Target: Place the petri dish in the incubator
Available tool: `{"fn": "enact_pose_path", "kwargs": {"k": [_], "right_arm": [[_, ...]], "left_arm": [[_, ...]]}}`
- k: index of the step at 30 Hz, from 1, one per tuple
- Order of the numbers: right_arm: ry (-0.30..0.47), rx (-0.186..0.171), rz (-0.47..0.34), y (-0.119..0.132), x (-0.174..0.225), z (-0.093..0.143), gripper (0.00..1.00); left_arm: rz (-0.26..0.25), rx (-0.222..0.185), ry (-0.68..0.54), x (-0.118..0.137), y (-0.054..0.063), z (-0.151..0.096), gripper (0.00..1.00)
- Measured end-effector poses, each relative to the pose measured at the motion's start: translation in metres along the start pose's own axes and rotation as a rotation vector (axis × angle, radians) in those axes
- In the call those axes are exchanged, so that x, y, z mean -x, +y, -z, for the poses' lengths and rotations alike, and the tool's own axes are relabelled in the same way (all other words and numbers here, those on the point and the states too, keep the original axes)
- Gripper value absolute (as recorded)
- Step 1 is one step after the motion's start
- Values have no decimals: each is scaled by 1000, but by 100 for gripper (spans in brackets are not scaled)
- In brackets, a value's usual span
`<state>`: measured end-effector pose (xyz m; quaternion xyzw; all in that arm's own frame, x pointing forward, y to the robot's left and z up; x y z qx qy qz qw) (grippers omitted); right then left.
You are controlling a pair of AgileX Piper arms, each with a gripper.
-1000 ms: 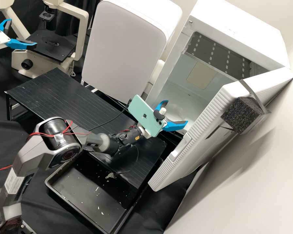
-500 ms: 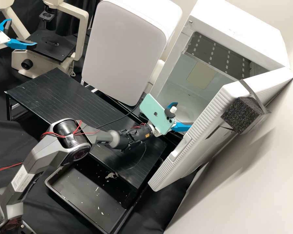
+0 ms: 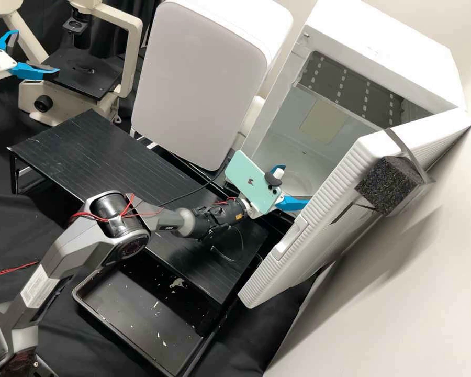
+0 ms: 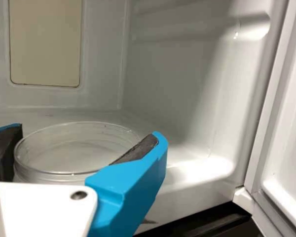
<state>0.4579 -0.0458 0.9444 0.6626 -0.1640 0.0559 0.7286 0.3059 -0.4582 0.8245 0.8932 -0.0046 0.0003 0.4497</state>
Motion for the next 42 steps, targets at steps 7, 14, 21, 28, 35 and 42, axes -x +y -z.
{"fn": "enact_pose_path", "kwargs": {"k": [7,14,21,28,35,42], "right_arm": [[-3,0,-2,0,0,0,100],[4,2,-9,-3,3,-1,100],[15,12,-19,5,17,-4,100],[38,-70,-31,25,51,-18,100],[160,-173,-110,46,106,-21,100],[118,-217,-111,43,165,-19,100]], "left_arm": [[0,0,0,0,0,0,100],[0,0,0,0,0,0,100],[0,0,0,0,0,0,100],[0,0,0,0,0,0,100],[0,0,0,0,0,0,100],[0,0,0,0,0,0,100]]}}
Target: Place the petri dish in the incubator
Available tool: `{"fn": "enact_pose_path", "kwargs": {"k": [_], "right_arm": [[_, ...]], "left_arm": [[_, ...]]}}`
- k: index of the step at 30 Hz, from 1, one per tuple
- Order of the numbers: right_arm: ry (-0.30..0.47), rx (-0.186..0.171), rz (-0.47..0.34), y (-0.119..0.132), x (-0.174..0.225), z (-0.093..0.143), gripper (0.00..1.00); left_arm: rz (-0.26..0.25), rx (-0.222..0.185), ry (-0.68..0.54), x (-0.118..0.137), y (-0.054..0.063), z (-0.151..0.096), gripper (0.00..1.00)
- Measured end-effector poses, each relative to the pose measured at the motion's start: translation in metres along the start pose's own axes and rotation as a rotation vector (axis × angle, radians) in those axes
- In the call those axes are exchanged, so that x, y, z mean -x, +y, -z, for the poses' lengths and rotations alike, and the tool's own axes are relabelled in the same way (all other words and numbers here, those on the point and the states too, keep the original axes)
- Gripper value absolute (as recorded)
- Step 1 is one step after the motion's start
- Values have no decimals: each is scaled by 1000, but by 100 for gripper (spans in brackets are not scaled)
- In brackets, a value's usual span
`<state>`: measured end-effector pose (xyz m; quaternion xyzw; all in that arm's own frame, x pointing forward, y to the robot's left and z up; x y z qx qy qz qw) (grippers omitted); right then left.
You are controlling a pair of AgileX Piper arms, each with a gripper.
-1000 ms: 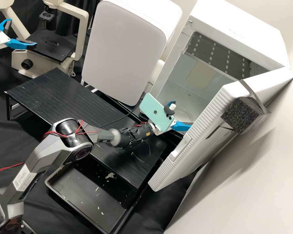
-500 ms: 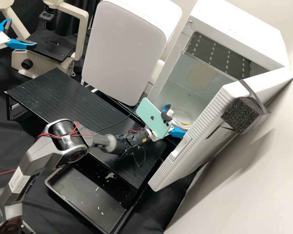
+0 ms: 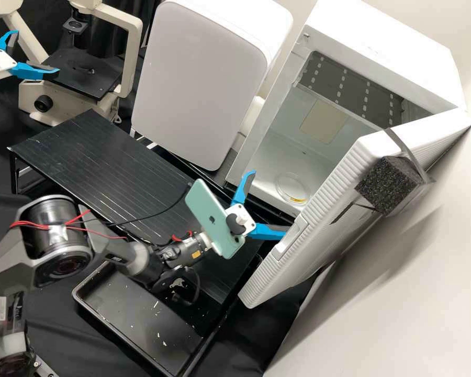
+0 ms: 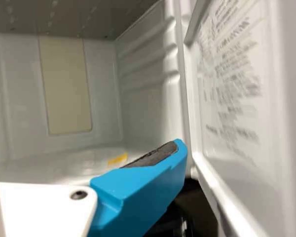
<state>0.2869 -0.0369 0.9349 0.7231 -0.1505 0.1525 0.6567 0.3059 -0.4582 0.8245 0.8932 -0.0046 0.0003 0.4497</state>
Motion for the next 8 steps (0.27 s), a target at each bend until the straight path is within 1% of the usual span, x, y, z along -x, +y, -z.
{"fn": "enact_pose_path", "kwargs": {"k": [2,3,8], "right_arm": [[-14,-6,15,-3,12,2,100],[-22,-15,23,-4,18,2,100],[-59,-92,52,-10,37,-1,100]], "left_arm": [[0,0,0,0,0,0,100],[0,0,0,0,0,0,100],[0,0,0,0,0,0,100]]}}
